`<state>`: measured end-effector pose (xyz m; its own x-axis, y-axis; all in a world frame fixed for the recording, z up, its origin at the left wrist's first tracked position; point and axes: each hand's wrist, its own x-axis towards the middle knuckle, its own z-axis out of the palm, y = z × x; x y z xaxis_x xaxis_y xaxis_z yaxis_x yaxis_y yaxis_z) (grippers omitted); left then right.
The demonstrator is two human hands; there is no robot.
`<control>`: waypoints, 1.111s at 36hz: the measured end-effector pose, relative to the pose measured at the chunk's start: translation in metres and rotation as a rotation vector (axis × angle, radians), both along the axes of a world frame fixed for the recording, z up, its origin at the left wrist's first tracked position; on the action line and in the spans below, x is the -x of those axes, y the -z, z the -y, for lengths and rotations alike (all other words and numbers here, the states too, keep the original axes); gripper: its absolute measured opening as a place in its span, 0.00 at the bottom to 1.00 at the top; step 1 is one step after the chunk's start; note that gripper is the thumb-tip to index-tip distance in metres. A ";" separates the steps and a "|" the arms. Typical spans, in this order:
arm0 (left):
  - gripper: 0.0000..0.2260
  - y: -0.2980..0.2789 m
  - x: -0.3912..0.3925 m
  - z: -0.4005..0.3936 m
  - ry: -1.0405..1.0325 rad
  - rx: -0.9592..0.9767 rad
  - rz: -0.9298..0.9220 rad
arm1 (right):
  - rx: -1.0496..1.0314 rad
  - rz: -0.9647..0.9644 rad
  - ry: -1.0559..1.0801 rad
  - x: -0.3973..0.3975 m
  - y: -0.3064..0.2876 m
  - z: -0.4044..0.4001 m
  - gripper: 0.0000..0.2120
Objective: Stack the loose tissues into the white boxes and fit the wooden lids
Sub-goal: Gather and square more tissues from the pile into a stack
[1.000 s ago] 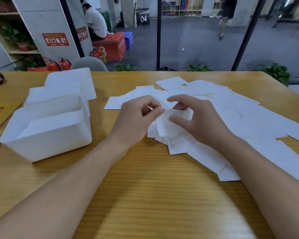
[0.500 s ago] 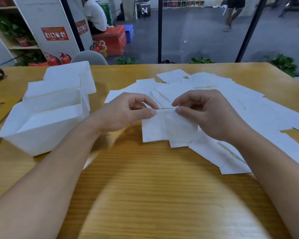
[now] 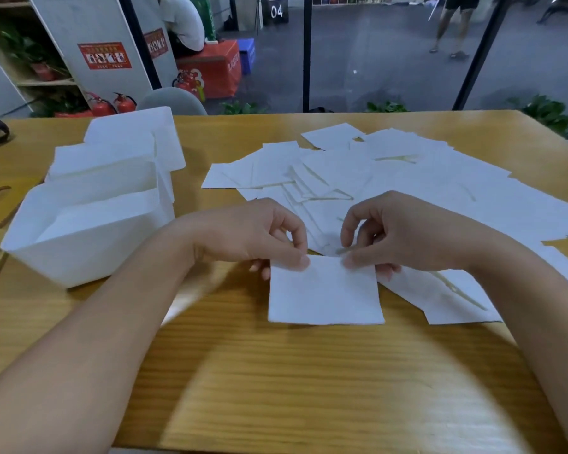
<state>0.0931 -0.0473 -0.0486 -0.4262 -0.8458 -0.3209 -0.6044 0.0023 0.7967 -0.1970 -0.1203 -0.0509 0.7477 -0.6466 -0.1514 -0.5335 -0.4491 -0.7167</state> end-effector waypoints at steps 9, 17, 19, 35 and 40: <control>0.11 0.004 0.005 -0.001 0.061 0.148 0.154 | 0.412 0.022 0.251 0.018 -0.001 0.020 0.08; 0.07 0.018 0.011 0.007 -0.104 0.369 0.129 | 0.492 -0.065 0.270 0.008 0.019 0.026 0.19; 0.06 0.023 0.015 0.008 -0.133 0.405 0.149 | 0.502 -0.076 0.255 0.005 0.022 0.024 0.17; 0.17 0.026 0.036 0.009 -0.456 0.280 -0.389 | 0.469 0.242 0.256 -0.006 0.012 0.002 0.06; 0.18 0.027 0.038 0.008 -0.513 0.179 -0.525 | 0.244 0.369 0.036 -0.020 0.013 -0.014 0.04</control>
